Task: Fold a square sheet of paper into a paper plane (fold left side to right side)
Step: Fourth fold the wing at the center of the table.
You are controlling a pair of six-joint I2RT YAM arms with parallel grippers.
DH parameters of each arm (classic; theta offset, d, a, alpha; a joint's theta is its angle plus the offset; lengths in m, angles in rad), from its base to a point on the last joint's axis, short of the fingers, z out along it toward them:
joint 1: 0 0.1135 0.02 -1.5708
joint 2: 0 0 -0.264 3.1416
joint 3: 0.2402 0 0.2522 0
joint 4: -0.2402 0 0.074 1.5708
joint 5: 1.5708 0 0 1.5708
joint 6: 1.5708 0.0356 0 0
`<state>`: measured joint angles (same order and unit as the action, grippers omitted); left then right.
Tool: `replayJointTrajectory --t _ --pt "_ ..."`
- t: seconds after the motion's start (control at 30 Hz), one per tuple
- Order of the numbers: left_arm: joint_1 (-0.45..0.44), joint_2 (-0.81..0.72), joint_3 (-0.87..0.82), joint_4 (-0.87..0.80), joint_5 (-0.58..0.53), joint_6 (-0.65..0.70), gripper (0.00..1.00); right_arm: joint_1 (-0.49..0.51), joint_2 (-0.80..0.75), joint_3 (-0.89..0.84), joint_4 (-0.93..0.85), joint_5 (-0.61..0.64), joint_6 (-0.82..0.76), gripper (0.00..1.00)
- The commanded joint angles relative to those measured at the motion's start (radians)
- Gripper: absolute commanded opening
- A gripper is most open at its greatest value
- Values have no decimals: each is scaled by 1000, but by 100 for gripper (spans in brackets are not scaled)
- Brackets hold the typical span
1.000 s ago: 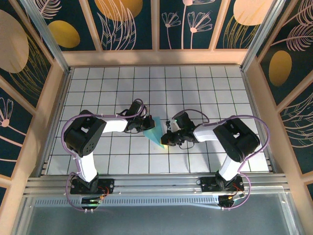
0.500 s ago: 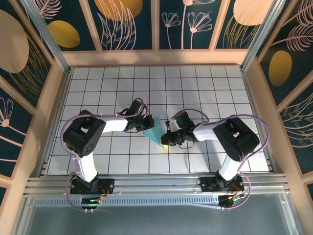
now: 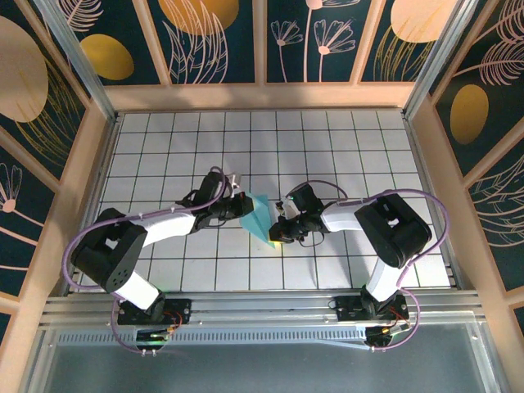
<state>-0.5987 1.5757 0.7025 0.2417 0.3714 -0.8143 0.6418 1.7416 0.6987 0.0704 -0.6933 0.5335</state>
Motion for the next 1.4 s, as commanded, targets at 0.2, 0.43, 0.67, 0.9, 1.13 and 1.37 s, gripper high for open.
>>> replayJointTrajectory --t 0.2,0.43,0.67,0.9,1.13,1.37 --pt "-43 64 -41 199 97 -99 0 -9 67 -32 -120 225 -10 0" --pt "-47 132 -17 231 103 -110 0 -7 70 -19 -148 244 -22 0" --pt "-45 205 45 167 48 -56 0 -7 71 -19 -165 252 -30 0" --pt "-45 258 89 128 5 -35 0 -7 67 -24 -167 258 -32 0" --pt "-44 291 96 106 -32 -37 0 -7 71 -21 -177 262 -36 0" --pt "-30 307 95 106 -46 -34 0 -5 76 -15 -202 275 -53 0"
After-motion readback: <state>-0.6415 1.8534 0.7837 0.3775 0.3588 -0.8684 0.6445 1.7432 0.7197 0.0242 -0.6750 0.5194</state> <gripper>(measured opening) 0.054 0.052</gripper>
